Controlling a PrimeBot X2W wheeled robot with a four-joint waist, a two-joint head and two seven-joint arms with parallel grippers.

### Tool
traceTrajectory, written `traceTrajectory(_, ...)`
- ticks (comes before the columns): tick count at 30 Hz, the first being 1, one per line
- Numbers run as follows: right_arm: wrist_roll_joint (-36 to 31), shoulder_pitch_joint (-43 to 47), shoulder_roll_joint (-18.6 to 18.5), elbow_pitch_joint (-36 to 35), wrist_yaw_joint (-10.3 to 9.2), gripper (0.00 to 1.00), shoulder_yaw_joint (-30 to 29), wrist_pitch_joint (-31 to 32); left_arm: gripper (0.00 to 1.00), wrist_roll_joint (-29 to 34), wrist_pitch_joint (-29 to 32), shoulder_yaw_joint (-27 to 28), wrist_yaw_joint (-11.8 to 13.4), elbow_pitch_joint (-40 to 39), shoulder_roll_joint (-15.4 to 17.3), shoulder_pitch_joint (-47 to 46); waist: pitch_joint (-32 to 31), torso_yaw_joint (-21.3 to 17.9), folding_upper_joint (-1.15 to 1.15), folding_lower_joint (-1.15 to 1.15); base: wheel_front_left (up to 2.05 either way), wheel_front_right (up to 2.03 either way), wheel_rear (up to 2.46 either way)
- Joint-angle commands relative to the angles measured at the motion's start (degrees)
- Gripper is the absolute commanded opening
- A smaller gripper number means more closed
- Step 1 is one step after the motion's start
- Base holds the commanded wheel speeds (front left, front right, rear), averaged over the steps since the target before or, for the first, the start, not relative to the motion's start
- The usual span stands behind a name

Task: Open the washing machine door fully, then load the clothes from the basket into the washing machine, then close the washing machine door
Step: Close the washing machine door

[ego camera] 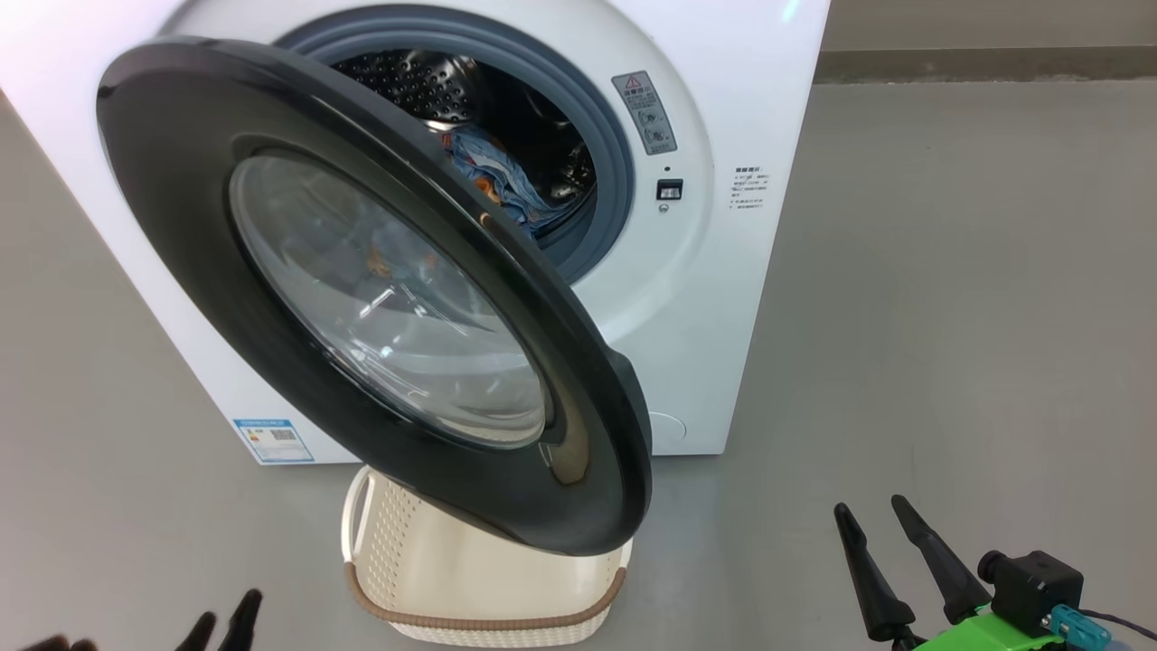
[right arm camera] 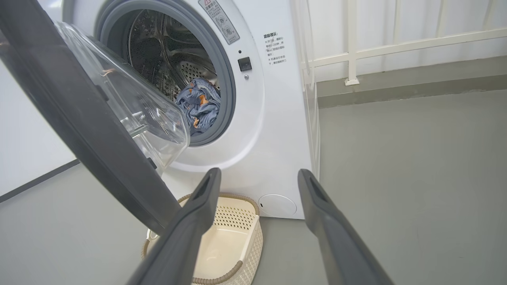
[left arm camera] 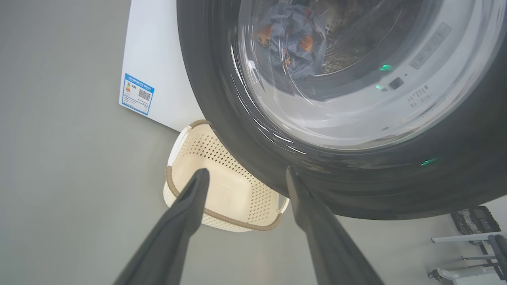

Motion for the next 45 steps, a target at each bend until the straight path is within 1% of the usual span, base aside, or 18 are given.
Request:
traceTrajectory(1, 0.28, 0.36, -0.77, -1.19, 0.09, 1.0, 1.06, -0.28, 1.0, 0.79, -2.39, 1.62, -0.17, 0.02, 2.22, -2.37, -0.08, 0.02, 0.0, 0.0, 0.0, 0.0, 0.0)
traceTrajectory(4, 0.38, 0.49, -0.86, -1.14, 0.09, 1.0, 1.03, -0.28, 1.0, 3.24, -7.35, -0.54, -0.17, 2.87, 3.06, -3.31, -0.27, 0.07, 0.0, 0.0, 0.0, 0.0, 0.0)
traceTrajectory(6, 0.44, 0.6, -0.96, -1.11, 0.09, 1.0, 1.02, -0.28, 1.0, 5.39, -8.59, -1.1, -0.17, 4.42, 3.23, -4.09, -0.37, 0.16, 0.0, 0.0, 0.0, 0.0, 0.0)
traceTrajectory(8, 0.51, 0.72, -1.05, -1.1, 0.09, 1.0, 0.98, -0.28, 1.0, 8.86, -8.98, -0.6, -0.17, 5.6, 3.11, -4.87, -0.45, 0.29, 0.0, 0.0, 0.0, 0.0, 0.0)
traceTrajectory(13, 0.48, 0.98, -1.01, -1.2, 0.09, 1.0, 0.96, -0.28, 1.0, 21.64, -9.06, 7.66, -0.17, 4.21, -0.9, -4.69, -0.54, 0.55, 0.0, 0.0, 0.0, 0.0, 0.0)
traceTrajectory(18, 0.51, 0.87, -0.98, -1.26, 0.09, 1.0, 1.1, -0.28, 1.0, 33.78, -9.07, 13.04, -0.17, 1.38, -5.12, -2.9, -0.41, 0.56, 0.0, 0.0, 0.0, 0.0, 0.0)
traceTrajectory(22, 0.56, 0.69, -1.02, -1.26, 0.09, 1.0, 1.18, -0.28, 1.0, 40.53, -9.07, 16.0, -0.17, -0.45, -8.39, -1.41, -0.26, 0.51, 0.0, 0.0, 0.0, 0.0, 0.0)
traceTrajectory(27, 0.54, 0.6, -1.06, -1.21, 0.09, 1.0, 1.31, -0.28, 1.0, 43.95, -9.08, 17.74, -0.17, -0.11, -11.25, 0.33, -0.12, 0.42, 0.0, 0.0, 0.0, 0.0, 0.0)
traceTrajectory(32, 0.54, 0.55, -1.17, -1.23, 0.09, 1.0, 1.32, -0.28, 1.0, 46.02, -9.08, 18.44, -0.17, 1.11, -12.68, 0.82, 0.07, 0.51, 0.0, 0.0, 0.0, 0.0, 0.0)
traceTrajectory(35, 0.46, 0.48, -1.2, -1.25, 0.09, 1.0, 1.32, -0.28, 1.0, 46.88, -9.08, 18.91, -0.17, 1.41, -13.12, 0.74, 0.15, 0.61, 0.0, 0.0, 0.0, 0.0, 0.0)
traceTrajectory(45, 0.29, 0.2, -1.09, -1.27, 0.09, 1.0, 1.11, -0.28, 1.0, 47.17, -9.08, 19.06, -0.17, 1.31, -13.04, 0.58, 0.15, 1.03, 0.0, 0.0, 0.0, 0.0, 0.0)
